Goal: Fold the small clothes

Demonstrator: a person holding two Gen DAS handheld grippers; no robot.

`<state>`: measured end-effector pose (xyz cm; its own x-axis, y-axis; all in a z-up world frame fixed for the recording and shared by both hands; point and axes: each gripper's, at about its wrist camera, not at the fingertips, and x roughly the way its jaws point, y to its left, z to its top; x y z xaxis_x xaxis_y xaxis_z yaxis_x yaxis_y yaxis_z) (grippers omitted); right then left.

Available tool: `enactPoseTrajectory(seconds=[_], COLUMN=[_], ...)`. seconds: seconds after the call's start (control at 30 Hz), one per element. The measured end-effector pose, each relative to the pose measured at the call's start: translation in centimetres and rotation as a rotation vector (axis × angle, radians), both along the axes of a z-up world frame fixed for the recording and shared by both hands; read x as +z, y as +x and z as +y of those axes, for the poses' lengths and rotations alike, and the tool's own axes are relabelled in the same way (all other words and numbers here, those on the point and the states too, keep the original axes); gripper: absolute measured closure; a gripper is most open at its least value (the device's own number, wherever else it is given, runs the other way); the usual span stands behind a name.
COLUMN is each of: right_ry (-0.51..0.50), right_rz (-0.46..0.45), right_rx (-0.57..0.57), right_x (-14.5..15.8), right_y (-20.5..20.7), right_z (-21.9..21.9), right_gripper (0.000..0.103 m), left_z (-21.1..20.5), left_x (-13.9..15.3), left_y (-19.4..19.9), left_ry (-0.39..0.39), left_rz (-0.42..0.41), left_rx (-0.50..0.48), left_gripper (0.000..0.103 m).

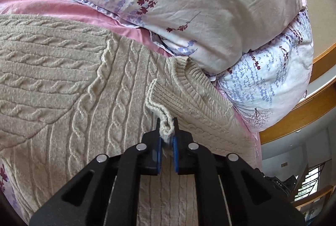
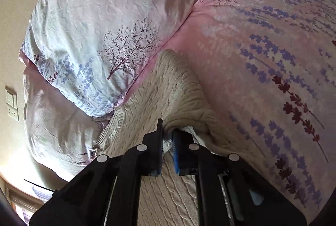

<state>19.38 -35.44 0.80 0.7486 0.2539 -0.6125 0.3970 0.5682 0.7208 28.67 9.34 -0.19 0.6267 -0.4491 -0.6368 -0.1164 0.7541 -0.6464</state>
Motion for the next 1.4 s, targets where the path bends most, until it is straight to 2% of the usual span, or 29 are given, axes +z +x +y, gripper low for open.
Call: enactPoseTrajectory(seconds=[0.13, 0.23, 0.3, 0.33, 0.4, 0.5, 0.57, 0.67, 0.8, 0.87, 0.97, 1.03, 1.27, 1.33, 1.4], right_ry=[-0.020, -0.087, -0.130, -0.168, -0.255, -0.415, -0.475, -0.554, -0.710, -0.754, -0.788, -0.840, -0.697, -0.690, -0.691], right_rz=[0.074, 0.091, 0.118, 0.126, 0.098, 0.042, 0.040, 0.076, 0.094, 0.106, 0.168, 0.144, 0.147, 0.145, 0.139], right_rx=[0.006, 0.029, 0.043, 0.051, 0.069, 0.174, 0.323, 0.453, 0.537, 0.566, 0.615, 0.602, 0.590, 0.588, 0.590], right_x=[-1.3, -0.7, 0.2, 0.9, 2.6, 5.2, 5.7, 5.0, 4.2, 3.5, 1.7, 1.9, 2.7, 2.8, 3.0], right_y=[-0.1, -0.4, -0.9, -1.3, -2.1, -1.5, 0.3, 2.7, 4.8, 5.6, 6.3, 5.7, 4.4, 3.9, 3.5], right_z=[0.8, 1.5, 1.8, 2.2, 3.4, 6.5, 9.4, 13.2, 17.1, 18.7, 20.1, 20.5, 17.8, 17.9, 18.3], right_gripper=[0.095, 0.093, 0.081, 0.077, 0.062, 0.056, 0.054, 0.054, 0.054, 0.052, 0.046, 0.044, 0.040, 0.039, 0.039], left_z=[0.1, -0.3, -0.1, 0.1, 1.2, 4.0, 6.6, 11.4, 17.5, 19.7, 21.6, 22.1, 24.1, 24.9, 25.7], left_x=[-0.3, -0.1, 0.3, 0.7, 1.6, 2.9, 3.4, 3.7, 3.4, 2.6, 1.5, 0.8, -0.1, -0.4, -0.9], left_y=[0.0, -0.4, -1.0, -1.5, -3.1, -5.9, -7.8, -11.0, -15.0, -16.3, -17.0, -16.8, -14.8, -14.6, -14.7], left_ry=[0.062, 0.111, 0.118, 0.119, 0.132, 0.124, 0.109, 0.069, 0.069, 0.056, 0.011, -0.010, -0.105, -0.134, -0.174], left_rz=[0.010, -0.001, 0.003, -0.001, -0.024, -0.064, -0.071, -0.071, -0.037, -0.003, 0.042, 0.057, 0.063, 0.057, 0.059], left_rx=[0.012, -0.005, -0.015, -0.017, -0.016, 0.006, 0.043, 0.130, 0.285, 0.342, 0.380, 0.398, 0.514, 0.561, 0.608], left_gripper=[0.095, 0.093, 0.091, 0.087, 0.067, 0.058, 0.055, 0.055, 0.054, 0.054, 0.054, 0.054, 0.054, 0.059, 0.069])
